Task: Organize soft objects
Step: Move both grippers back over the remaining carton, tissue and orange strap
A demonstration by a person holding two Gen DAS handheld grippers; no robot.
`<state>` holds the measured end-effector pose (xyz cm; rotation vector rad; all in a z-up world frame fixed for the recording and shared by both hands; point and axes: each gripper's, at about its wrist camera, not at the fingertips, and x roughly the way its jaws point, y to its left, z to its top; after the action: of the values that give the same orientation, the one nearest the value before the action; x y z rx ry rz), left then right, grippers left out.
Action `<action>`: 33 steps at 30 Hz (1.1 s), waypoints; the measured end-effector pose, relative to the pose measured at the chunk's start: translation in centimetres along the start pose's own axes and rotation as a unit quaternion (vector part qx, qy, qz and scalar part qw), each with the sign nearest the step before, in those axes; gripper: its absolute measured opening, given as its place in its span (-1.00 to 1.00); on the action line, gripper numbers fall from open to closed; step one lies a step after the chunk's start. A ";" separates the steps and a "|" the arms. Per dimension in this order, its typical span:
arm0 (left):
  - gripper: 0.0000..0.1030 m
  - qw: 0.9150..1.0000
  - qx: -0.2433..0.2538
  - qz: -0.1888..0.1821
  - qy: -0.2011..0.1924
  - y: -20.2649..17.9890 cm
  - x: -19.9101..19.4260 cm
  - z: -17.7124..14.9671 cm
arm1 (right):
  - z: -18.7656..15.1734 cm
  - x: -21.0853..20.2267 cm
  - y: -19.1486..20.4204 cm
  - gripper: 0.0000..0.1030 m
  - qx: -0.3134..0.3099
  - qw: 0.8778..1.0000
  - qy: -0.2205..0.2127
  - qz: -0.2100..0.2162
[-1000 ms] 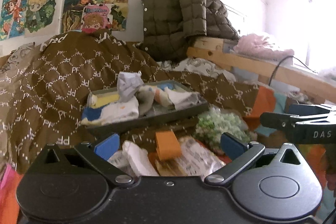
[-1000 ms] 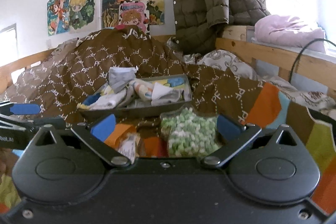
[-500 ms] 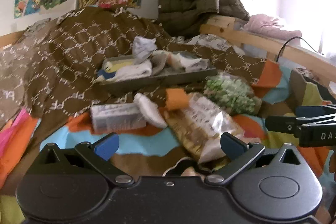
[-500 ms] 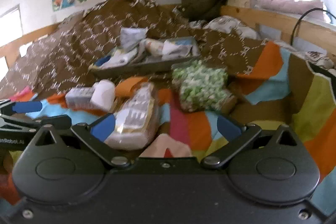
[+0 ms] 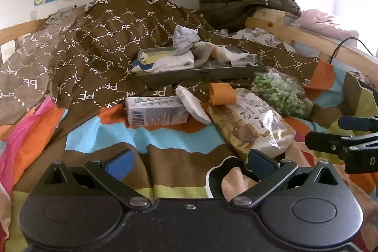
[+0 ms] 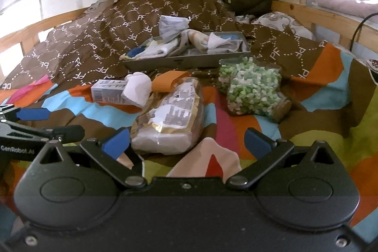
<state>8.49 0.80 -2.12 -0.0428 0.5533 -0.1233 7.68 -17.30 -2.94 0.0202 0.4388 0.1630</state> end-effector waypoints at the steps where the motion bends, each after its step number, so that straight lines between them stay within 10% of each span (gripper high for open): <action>1: 0.99 1.000 0.000 0.002 0.000 0.0 0.0 0.0 | 0.0 0.0 0.1 0.99 -0.001 1.000 0.000 0.002; 33: 0.99 0.999 0.011 0.036 0.002 0.7 1.0 2.0 | 1.2 2.0 -0.8 0.99 0.012 0.999 -0.034 0.039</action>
<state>10.44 1.37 -0.99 -0.0010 0.5575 -0.0596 10.06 -17.75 -2.75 0.0668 0.3717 0.2322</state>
